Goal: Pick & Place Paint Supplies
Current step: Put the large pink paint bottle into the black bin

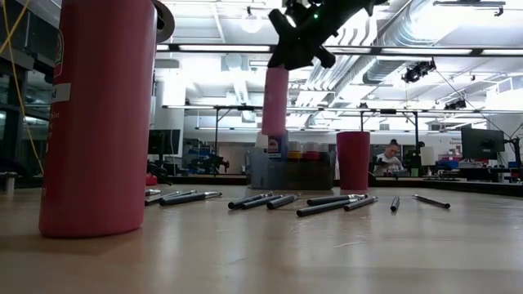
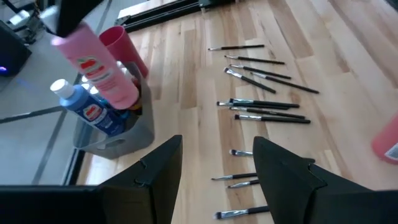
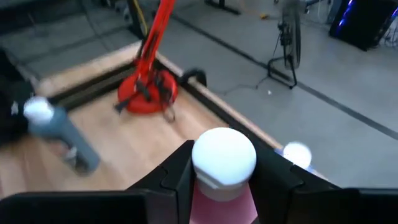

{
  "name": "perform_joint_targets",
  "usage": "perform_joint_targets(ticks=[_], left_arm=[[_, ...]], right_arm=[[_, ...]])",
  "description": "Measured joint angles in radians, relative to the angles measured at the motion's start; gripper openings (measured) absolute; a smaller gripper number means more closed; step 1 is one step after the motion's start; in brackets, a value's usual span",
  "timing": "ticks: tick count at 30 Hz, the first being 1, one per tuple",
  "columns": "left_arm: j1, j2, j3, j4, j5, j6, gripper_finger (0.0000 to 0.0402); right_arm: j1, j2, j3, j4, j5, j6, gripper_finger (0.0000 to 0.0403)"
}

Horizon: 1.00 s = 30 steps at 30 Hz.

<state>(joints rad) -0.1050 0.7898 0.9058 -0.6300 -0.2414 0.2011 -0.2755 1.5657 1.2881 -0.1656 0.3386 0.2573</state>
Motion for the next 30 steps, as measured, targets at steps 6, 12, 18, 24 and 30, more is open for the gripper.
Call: perform_joint_targets(ticks=[6,12,18,24,30], left_arm=[[0.0,0.0,0.0,0.002,-0.017,0.039,0.019],[0.0,-0.001,0.0,0.005,-0.03,0.057,0.019],[0.0,-0.001,0.0,0.001,-0.03,0.056,0.019],[0.0,-0.001,0.0,0.0,-0.03,0.056,0.019],[0.0,-0.001,0.0,0.0,-0.03,0.056,0.019]], right_arm=[[-0.068,0.054,0.002,0.101,-0.096,-0.006,0.0115],[-0.091,0.136,-0.001,0.075,-0.073,0.002,0.0119],[-0.094,0.178,-0.001,0.059,-0.041,0.008,0.0116],[-0.093,0.194,0.0,0.024,-0.016,0.046,0.012],[-0.093,0.194,0.0,-0.017,0.032,0.115,0.0121]])
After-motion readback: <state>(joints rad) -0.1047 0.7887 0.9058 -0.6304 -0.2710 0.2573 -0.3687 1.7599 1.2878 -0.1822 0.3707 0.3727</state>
